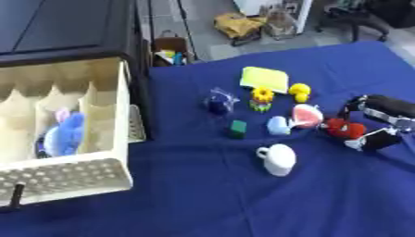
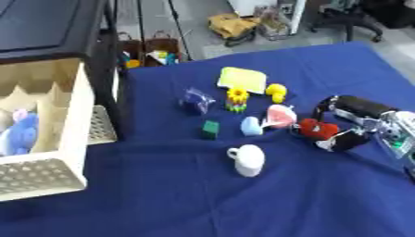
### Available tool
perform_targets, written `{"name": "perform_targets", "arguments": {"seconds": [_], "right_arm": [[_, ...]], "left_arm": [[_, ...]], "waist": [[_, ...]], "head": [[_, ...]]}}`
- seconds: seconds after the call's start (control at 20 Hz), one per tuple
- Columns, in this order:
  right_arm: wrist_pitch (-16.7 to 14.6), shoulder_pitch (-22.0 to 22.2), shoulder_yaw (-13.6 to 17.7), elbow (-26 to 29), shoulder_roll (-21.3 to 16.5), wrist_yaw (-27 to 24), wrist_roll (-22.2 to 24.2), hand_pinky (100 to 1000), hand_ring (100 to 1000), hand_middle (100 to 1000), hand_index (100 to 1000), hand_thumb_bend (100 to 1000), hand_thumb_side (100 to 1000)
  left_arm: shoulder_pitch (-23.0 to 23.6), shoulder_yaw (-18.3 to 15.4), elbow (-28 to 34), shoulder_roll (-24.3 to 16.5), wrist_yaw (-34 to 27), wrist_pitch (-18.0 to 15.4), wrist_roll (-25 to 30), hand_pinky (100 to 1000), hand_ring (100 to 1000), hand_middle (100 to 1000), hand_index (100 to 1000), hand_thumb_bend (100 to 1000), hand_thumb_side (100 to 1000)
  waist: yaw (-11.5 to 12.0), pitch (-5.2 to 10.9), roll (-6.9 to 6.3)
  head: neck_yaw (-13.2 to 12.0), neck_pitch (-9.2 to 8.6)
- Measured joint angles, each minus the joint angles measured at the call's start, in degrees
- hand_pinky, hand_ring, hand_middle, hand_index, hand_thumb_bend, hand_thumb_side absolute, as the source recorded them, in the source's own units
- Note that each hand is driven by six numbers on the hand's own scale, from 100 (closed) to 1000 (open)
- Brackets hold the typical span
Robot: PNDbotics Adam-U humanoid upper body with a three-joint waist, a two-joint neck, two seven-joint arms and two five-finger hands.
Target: Pick up objects from table and place into drawer.
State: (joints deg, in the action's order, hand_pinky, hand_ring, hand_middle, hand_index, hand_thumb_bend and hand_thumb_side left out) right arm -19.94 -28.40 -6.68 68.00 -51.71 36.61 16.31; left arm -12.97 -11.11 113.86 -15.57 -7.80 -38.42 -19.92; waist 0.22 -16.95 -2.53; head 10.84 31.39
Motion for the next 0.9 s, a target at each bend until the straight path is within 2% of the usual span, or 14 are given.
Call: {"name": "perform_targets", "arguments": {"seconds": [0.35, 0.4, 0.45, 0.9], "right_arm": [[0.57, 0.8, 0.0, 1.71, -0.01, -2.55, 0.55, 792, 839, 580, 686, 389, 434], [0.67, 0.9, 0.03, 2.2, -0.02, -3.09, 0.61, 792, 838, 579, 685, 374, 469], [0.81, 1.06, 0.04, 2.71, -0.03, -3.53, 0.66, 791, 837, 578, 684, 384, 437], [2.57, 1.25, 0.75, 8.02, -1.2, -4.93, 0.05, 789, 830, 567, 671, 355, 438]], "left_arm": [[0.0, 0.0, 0.0, 0.0, 0.01, 0.09, -0.06, 512, 615, 650, 820, 192, 1000], [0.0, 0.0, 0.0, 0.0, 0.01, 0.12, -0.1, 512, 615, 650, 820, 192, 1000], [0.0, 0.0, 0.0, -0.01, 0.01, 0.14, -0.12, 512, 615, 650, 820, 192, 1000], [0.01, -0.01, 0.0, -0.07, -0.02, 0.56, -0.41, 513, 616, 651, 821, 190, 1000]], "waist": [[-0.3, 0.03, 0.09], [-0.39, 0.07, 0.14], [-0.52, 0.14, 0.19], [-1.37, 1.0, 0.7]], "head": [[0.01, 0.0], [0.01, 0.0], [0.01, 0.0], [-0.08, 0.0]]}}
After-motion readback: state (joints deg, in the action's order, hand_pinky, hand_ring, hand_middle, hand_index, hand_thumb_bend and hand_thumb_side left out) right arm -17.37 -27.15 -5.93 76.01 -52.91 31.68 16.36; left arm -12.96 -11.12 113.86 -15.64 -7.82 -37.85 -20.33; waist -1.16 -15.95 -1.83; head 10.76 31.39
